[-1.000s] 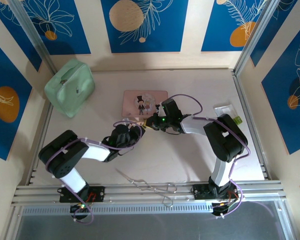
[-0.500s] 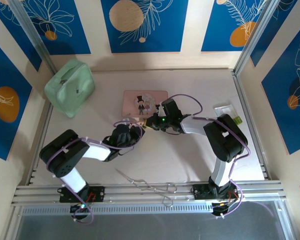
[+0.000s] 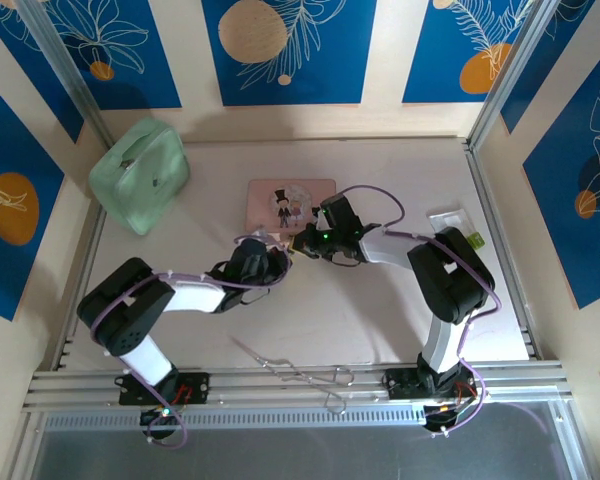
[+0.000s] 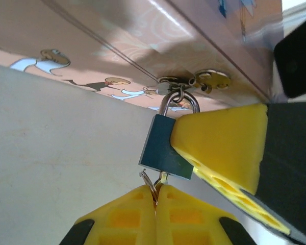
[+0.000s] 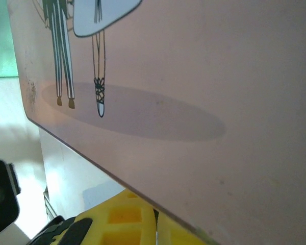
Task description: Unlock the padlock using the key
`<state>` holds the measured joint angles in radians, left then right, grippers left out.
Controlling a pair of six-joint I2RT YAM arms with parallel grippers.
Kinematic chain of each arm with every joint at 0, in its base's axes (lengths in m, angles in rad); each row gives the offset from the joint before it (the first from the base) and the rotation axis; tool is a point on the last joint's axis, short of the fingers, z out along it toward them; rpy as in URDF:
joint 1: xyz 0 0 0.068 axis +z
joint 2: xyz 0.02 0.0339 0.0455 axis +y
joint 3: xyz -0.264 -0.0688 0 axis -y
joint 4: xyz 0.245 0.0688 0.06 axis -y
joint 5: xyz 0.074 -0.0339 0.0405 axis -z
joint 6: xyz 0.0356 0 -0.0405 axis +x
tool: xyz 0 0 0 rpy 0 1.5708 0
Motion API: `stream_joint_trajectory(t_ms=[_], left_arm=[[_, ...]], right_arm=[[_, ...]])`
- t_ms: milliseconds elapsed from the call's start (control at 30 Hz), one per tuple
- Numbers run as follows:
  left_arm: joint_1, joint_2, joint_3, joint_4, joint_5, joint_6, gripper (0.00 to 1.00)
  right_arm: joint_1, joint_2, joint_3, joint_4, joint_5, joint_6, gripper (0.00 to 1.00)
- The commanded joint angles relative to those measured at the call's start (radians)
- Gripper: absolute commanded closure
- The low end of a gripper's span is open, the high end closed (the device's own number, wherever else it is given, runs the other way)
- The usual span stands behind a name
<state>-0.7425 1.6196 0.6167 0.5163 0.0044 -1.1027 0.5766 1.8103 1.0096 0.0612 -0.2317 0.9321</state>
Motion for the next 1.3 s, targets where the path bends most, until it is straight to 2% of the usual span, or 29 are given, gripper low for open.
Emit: stream_joint_trajectory(t_ms=[0, 167, 333, 600, 700, 800, 900, 933, 1000, 1100, 1267], left_arm=[[-0.027, -0.023, 0.077, -0.142, -0.071, 0.21, 1.0], [-0.104, 0.009, 0.155, -0.271, -0.195, 0.441, 1.0], [-0.22, 0.055, 0.241, -0.4, -0.383, 0.594, 1.0], [-0.303, 0.065, 0.244, -0.461, -0.522, 0.621, 1.0], [-0.315, 0.059, 0.244, -0.475, -0.542, 0.653, 1.0], [-0.316, 0.051, 0.253, -0.501, -0.525, 0.63, 1.0], [-0.316, 0.021, 0.266, -0.56, -0.525, 0.566, 0.54], [-0.314, -0.001, 0.263, -0.579, -0.526, 0.546, 0.46], [-0.304, -0.051, 0.259, -0.629, -0.525, 0.504, 0.41], [-0.251, -0.145, 0.245, -0.744, -0.487, 0.391, 0.41], [-0.115, -0.33, 0.157, -0.788, -0.319, 0.277, 0.44]], right_arm=[[0.061, 0.058, 0.01, -0.23, -0.075, 0.066, 1.0], [0.075, 0.101, 0.098, -0.431, -0.003, 0.027, 1.0], [0.077, 0.122, 0.114, -0.509, 0.007, 0.021, 1.0], [0.138, 0.146, 0.035, -0.475, 0.019, 0.052, 1.0], [0.141, 0.145, -0.001, -0.45, 0.015, 0.064, 1.0], [0.13, 0.12, -0.043, -0.386, 0.005, 0.076, 1.0], [0.093, 0.074, -0.083, -0.305, -0.001, 0.078, 1.0], [0.08, 0.06, -0.09, -0.289, -0.002, 0.07, 1.0], [0.06, 0.039, -0.087, -0.278, 0.003, 0.045, 1.0], [0.045, 0.018, -0.065, -0.29, 0.016, -0.004, 1.0], [0.042, 0.004, -0.042, -0.313, 0.026, -0.068, 1.0]])
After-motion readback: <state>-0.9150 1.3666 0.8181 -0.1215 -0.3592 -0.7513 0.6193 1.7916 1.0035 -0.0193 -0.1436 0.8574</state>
